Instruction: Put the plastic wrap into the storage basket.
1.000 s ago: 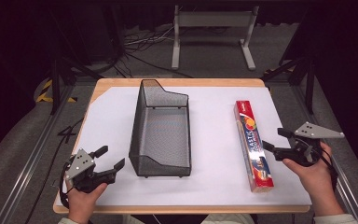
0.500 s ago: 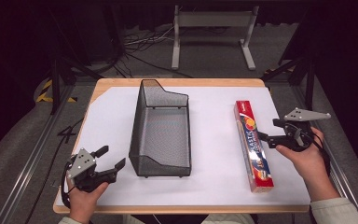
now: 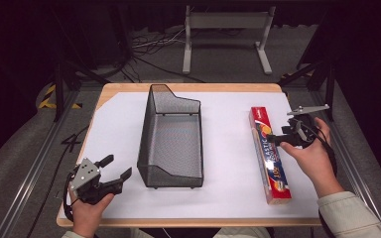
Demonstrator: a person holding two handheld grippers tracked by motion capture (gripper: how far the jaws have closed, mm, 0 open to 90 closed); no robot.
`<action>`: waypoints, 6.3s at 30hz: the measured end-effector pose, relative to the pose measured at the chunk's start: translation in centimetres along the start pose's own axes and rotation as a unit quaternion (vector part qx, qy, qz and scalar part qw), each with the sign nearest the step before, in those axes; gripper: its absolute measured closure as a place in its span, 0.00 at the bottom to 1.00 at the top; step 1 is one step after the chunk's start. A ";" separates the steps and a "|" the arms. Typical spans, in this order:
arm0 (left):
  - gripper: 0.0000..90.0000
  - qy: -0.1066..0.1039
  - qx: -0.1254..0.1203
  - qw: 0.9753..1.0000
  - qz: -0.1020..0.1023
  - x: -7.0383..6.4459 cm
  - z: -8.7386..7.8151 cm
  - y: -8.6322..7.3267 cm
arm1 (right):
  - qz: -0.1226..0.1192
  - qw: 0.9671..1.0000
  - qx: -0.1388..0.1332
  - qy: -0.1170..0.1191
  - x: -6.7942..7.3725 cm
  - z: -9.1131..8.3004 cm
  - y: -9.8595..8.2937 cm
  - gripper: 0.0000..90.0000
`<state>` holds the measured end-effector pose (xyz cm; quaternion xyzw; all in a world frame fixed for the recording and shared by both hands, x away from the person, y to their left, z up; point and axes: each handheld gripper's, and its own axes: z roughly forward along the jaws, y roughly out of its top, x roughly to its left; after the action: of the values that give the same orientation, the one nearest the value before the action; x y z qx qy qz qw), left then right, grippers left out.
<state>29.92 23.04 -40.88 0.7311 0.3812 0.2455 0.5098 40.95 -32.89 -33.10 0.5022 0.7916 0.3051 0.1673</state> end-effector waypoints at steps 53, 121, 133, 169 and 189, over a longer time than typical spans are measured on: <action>0.27 0.015 0.002 1.000 0.005 0.3 -0.3 -0.2 | 0.208 0.953 0.209 -0.061 0.1 8.1 -0.6 0.37; 0.29 0.045 -0.001 0.999 0.003 0.4 -0.7 -0.3 | 0.185 0.973 0.140 0.016 7.8 0.8 8.7 0.44; 0.29 0.048 -0.003 0.999 0.002 0.6 -0.9 -0.3 | 0.166 0.974 0.147 0.038 12.1 1.6 10.9 0.44; 0.28 0.068 -0.007 0.998 -0.003 0.8 -1.5 -0.6 | 0.146 0.970 0.177 0.085 19.8 5.2 14.8 0.44; 0.29 0.064 -0.007 0.998 0.000 0.9 -1.1 -0.5 | 0.143 0.967 0.194 0.081 21.6 8.2 14.2 0.44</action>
<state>29.44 24.48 -41.01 0.7102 0.4119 0.2943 0.4892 45.97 -6.53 -29.17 0.6064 0.7667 0.2063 -0.0432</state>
